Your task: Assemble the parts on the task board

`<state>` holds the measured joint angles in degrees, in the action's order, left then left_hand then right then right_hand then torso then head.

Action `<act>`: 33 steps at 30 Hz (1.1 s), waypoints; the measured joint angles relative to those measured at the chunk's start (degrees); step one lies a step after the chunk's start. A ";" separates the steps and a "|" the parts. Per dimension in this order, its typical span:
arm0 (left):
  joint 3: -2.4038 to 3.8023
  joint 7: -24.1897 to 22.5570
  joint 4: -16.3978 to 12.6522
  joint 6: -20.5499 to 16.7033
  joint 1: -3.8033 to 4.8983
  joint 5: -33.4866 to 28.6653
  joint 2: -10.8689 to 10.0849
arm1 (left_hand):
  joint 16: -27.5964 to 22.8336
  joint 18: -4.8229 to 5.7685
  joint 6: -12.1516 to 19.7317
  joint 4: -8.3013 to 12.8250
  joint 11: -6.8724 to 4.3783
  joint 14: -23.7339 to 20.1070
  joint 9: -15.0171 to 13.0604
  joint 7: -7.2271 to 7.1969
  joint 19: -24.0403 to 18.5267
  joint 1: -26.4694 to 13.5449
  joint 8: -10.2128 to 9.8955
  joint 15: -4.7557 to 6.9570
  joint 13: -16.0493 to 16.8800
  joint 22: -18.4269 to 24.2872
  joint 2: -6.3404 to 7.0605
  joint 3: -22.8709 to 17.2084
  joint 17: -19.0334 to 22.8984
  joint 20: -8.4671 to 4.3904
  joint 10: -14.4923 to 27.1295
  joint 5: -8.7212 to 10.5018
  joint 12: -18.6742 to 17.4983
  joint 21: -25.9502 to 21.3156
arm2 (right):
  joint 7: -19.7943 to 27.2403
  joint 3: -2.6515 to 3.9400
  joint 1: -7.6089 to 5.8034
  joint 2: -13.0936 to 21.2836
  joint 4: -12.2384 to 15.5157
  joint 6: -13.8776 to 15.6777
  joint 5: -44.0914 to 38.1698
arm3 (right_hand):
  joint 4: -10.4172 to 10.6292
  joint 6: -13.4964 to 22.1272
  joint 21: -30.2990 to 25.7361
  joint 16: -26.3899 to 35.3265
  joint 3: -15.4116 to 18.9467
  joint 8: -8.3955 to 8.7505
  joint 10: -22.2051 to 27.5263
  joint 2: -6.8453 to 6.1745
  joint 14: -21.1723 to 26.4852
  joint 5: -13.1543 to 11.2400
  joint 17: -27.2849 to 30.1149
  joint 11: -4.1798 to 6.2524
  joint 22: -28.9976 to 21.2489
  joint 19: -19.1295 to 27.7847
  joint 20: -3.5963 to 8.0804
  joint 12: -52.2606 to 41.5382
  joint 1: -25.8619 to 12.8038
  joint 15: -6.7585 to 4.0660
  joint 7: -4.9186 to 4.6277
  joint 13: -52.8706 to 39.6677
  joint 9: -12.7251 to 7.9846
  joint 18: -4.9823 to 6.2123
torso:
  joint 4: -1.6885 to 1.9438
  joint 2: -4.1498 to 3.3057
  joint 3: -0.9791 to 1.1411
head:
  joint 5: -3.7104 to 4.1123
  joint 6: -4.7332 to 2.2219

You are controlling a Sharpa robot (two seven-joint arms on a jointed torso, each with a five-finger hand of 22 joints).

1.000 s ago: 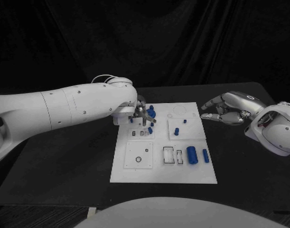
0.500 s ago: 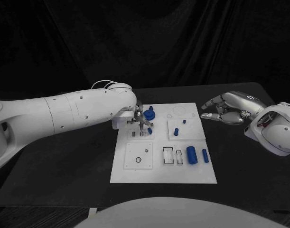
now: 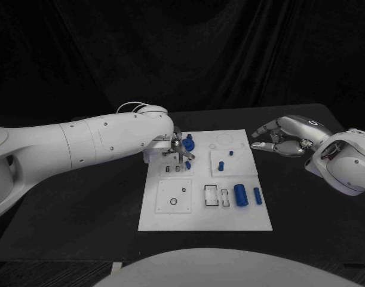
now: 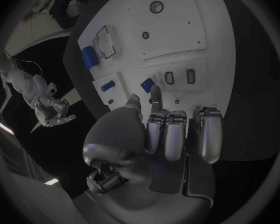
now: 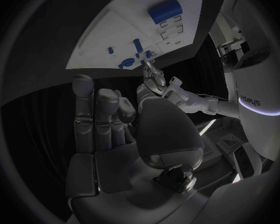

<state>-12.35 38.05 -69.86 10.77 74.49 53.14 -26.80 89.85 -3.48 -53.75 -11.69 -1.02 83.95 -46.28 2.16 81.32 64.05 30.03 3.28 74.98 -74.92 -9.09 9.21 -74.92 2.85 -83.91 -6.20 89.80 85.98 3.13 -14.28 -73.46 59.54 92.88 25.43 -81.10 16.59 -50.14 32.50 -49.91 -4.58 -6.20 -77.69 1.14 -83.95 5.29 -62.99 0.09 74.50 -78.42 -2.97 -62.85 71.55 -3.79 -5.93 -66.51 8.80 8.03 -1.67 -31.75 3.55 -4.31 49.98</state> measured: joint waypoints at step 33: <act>0.00 -0.84 1.69 -0.50 -2.22 0.07 1.01 | 0.00 -0.01 -0.82 1.20 -0.41 -0.01 -1.65 -0.42 0.00 0.01 -0.77 0.41 -0.01 0.01 0.01 -1.20 0.01 0.01 -0.01 -0.31 0.00 -0.23 | 0.00 0.00 0.10 -0.15 -0.35 0.01 0.03 | 0.00 0.00 0.00 0.00 0.00 0.00 0.00 -0.01 0.00 0.22 0.02 0.00 0.04 0.00 0.00 0.00 0.00 0.00 0.00 0.14 0.01 0.00 | 0.12 0.19 0.14 | 0.08 0.01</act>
<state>-12.35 37.20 -68.17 10.27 72.27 53.21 -25.79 89.85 -3.50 -54.57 -10.49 -1.43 83.94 -47.92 1.74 81.32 64.06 29.26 3.69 74.97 -74.91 -9.08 8.01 -74.91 2.85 -83.92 -6.51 89.80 85.75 3.13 -14.28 -73.36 59.39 92.53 25.44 -81.07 16.59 -50.14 32.50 -49.91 -4.58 -6.19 -77.69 1.13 -83.95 5.51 -62.97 0.09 74.54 -78.42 -2.97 -62.85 71.55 -3.79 -5.93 -66.36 8.81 8.03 -1.55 -31.56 3.69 -4.24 49.99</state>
